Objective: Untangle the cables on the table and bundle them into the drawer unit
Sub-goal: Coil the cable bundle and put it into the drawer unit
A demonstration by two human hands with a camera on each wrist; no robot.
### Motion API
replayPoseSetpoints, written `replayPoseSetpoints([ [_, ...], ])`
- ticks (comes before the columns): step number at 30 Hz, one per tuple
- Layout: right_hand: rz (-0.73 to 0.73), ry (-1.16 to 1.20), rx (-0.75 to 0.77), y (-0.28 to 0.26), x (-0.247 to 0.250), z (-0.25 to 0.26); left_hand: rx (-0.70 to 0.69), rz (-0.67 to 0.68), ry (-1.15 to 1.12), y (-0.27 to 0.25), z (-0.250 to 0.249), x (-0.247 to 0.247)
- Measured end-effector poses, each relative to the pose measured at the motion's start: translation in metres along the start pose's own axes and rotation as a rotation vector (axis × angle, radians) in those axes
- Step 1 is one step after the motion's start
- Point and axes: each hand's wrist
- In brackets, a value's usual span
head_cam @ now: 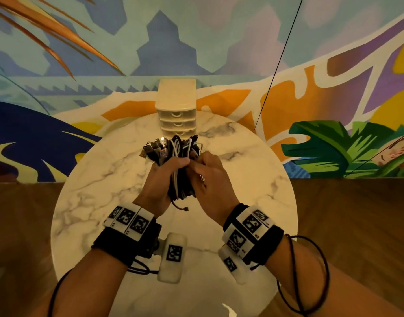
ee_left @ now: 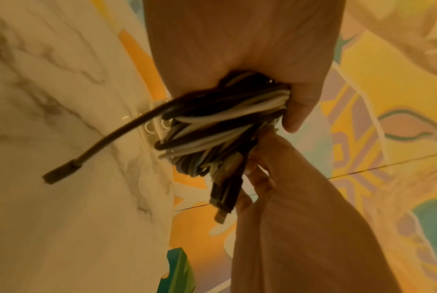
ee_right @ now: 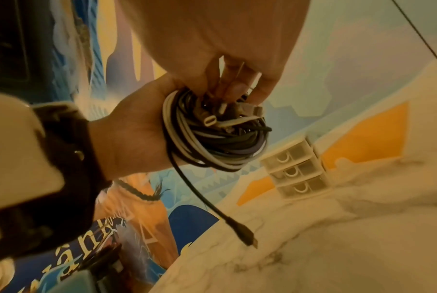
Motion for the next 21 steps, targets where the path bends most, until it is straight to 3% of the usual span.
replayPoseSetpoints([
  [4,-0.062,-0.008,0.155,0.008,0.007,-0.004,0.070,0.062,0.004,-0.002,-0.004,0.007],
  [7,-0.121,-0.024,0.115,0.012,0.012,-0.005,0.102,0.085,-0.009,-0.004,-0.003,0.011],
  [10,-0.143,0.023,-0.126,0.007,0.015,-0.005,0.147,0.131,-0.057,-0.007,-0.002,0.015],
  [14,0.222,0.559,-0.566,0.004,0.014,-0.008,0.166,0.221,-0.099,-0.008,-0.003,0.017],
  [17,0.250,0.783,-0.761,0.011,0.010,-0.019,0.211,0.234,-0.159,-0.006,-0.006,0.021],
  [19,0.317,0.810,-0.798,0.016,0.011,-0.021,0.208,0.250,-0.124,-0.006,-0.008,0.024],
  [21,0.339,0.767,-0.743,0.018,0.010,-0.018,0.178,0.268,-0.060,-0.007,-0.009,0.024],
])
Point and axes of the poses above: each hand's wrist, its own y-axis towards the middle knuckle, its own x-axis out of the back of the hand, z = x × y, and after that the axes turned 13 degrees about -z, right-handed
